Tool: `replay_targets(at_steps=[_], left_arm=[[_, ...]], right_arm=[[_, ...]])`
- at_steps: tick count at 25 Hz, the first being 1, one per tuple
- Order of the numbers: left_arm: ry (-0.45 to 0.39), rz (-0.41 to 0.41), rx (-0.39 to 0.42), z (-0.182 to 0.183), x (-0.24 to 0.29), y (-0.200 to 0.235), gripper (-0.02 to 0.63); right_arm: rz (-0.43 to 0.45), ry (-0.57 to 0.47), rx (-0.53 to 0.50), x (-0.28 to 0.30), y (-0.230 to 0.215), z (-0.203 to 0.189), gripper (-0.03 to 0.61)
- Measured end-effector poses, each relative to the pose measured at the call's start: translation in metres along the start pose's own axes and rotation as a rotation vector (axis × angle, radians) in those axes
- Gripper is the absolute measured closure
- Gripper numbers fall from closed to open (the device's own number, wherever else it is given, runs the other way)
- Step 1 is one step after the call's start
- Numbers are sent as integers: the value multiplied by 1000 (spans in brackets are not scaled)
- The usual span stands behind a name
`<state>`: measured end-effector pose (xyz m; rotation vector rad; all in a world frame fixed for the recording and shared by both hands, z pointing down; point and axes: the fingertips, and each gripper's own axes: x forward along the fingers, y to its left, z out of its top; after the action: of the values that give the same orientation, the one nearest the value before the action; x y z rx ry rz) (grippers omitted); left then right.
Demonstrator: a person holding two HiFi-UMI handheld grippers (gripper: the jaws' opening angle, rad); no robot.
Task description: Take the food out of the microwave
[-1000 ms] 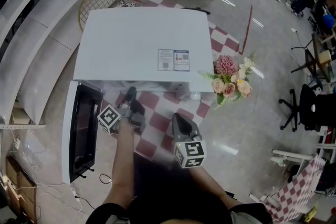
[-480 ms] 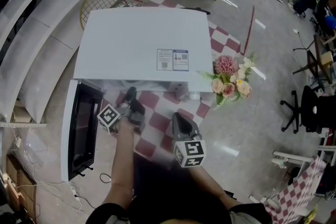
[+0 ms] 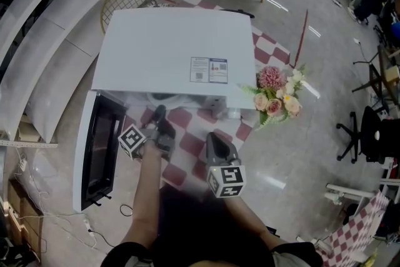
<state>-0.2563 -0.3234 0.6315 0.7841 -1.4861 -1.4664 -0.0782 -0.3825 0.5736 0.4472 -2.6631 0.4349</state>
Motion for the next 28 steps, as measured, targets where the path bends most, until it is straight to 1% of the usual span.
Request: replay_targets(at_steps=[8,12,16,21,28], left_arm=[[7,-20,6,0,-7,0,594],[7,-35,-8,1,-10,-1,595],[14,-78,-52,-4,-14,-9,595],[32,-85,-42,-5,-21,-9,596],[53,-103,-49,-11,-28,-14,596]], right_arm=[[-10,1,-4,-4,8,-3,578],[-25,-1,-2,-9,11,-3,577],[-44,-4,3,-13,12,-3,578],[-73,-7,14,-20,11,-5,577],[-112,-19,19,-29,9,-5,577]])
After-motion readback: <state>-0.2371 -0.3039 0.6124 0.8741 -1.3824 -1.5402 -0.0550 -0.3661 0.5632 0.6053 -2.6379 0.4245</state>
